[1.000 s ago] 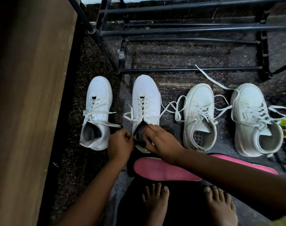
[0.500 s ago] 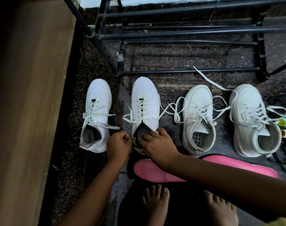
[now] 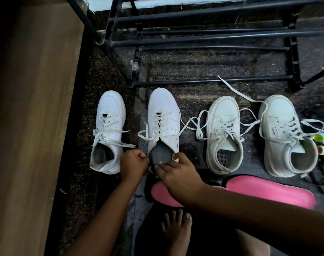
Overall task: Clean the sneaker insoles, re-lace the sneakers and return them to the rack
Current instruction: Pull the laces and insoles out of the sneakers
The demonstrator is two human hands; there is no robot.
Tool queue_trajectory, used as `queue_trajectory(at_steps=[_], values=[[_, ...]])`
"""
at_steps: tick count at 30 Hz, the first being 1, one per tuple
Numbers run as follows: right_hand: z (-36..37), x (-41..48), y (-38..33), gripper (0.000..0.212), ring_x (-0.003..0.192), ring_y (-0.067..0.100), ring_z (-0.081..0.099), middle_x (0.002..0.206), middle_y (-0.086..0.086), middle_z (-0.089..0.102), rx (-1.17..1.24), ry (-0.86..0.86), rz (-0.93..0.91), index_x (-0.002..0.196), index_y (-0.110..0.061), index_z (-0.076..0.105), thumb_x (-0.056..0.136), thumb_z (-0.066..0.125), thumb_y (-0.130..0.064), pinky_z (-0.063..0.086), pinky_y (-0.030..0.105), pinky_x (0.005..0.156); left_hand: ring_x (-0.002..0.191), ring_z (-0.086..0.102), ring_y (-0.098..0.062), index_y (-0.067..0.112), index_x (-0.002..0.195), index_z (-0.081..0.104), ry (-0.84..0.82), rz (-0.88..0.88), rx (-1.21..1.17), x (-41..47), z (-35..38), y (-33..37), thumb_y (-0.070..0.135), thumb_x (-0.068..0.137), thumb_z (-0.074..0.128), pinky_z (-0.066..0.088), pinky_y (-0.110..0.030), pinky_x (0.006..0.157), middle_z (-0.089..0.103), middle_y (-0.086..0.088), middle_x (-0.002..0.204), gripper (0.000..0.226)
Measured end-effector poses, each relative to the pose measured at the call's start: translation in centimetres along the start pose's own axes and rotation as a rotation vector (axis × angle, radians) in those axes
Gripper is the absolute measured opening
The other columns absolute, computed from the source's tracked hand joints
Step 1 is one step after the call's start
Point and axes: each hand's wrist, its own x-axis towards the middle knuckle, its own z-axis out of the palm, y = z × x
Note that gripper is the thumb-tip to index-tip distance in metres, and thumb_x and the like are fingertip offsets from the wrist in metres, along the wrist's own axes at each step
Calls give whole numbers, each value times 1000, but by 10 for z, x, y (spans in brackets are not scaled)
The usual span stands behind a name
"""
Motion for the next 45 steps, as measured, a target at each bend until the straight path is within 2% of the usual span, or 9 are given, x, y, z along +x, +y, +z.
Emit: queue_trajectory(at_steps=[4, 8, 13, 23, 27, 31, 36, 41, 45], values=[[-8, -4, 3, 16, 69, 15, 67, 83, -1, 73, -9, 104, -35, 86, -16, 71, 75, 59, -18, 45, 31, 73, 61, 62, -24, 1, 66, 68, 5, -6, -11, 1, 1, -2, -1, 73, 65, 33, -16, 50, 69, -18, 68, 8], [-13, -7, 0, 18, 67, 16, 67, 83, 1, 73, -6, 176, -73, 86, -13, 71, 74, 58, -14, 43, 29, 70, 71, 66, -29, -2, 71, 70, 14, -11, 11, 2, 1, -1, 0, 74, 64, 34, -21, 56, 70, -20, 72, 7], [-21, -13, -9, 29, 64, 16, 65, 78, 1, 72, -5, 187, -87, 84, -12, 71, 78, 43, -12, 38, 31, 70, 74, 66, -27, -2, 75, 71, 22, -34, 17, 2, 2, 0, 3, 77, 65, 33, -22, 59, 70, -20, 76, 8], [-33, -19, -24, 13, 65, 15, 64, 79, 1, 72, 26, 224, -116, 85, -13, 73, 77, 67, -21, 45, 27, 69, 67, 58, -20, 0, 73, 68, 32, -103, -64, 3, 6, -3, 3, 77, 65, 34, -23, 60, 68, -17, 74, 6], [-42, -25, -31, 19, 66, 17, 64, 81, 3, 72, 16, 214, -139, 88, -10, 72, 84, 54, -15, 46, 29, 72, 67, 56, -18, 1, 71, 67, 29, -82, -98, 5, 8, -8, 3, 78, 67, 35, -24, 62, 68, -17, 73, 8], [-52, -28, -34, 21, 65, 17, 63, 81, 4, 72, 5, 221, -139, 86, -10, 73, 84, 52, -14, 42, 32, 74, 64, 52, -16, 15, 58, 57, 24, -73, -139, 5, 10, -11, 3, 78, 68, 34, -24, 60, 62, -12, 63, 26], [-61, -29, -38, 36, 64, 17, 63, 80, 4, 72, 41, 222, -139, 85, -10, 73, 90, 38, -9, 44, 32, 73, 66, 54, -17, 6, 64, 63, 25, -62, -113, 5, 10, -10, 1, 77, 66, 37, -28, 62, 65, -14, 69, 15], [-71, -31, -43, 21, 60, 17, 62, 74, 6, 70, 46, 286, -151, 80, -9, 73, 87, 53, -10, 49, 31, 70, 67, 53, -17, 22, 54, 49, 27, -64, -113, 4, 8, -9, 3, 80, 65, 34, -26, 61, 62, -9, 69, 36], [-83, -33, -49, 20, 57, 14, 59, 69, 2, 68, 63, 274, -136, 75, -13, 73, 87, 58, -9, 48, 30, 69, 76, 58, -24, 8, 66, 61, 3, -88, -84, 9, 7, -8, 2, 84, 62, 28, -24, 62, 68, -18, 83, 19]])
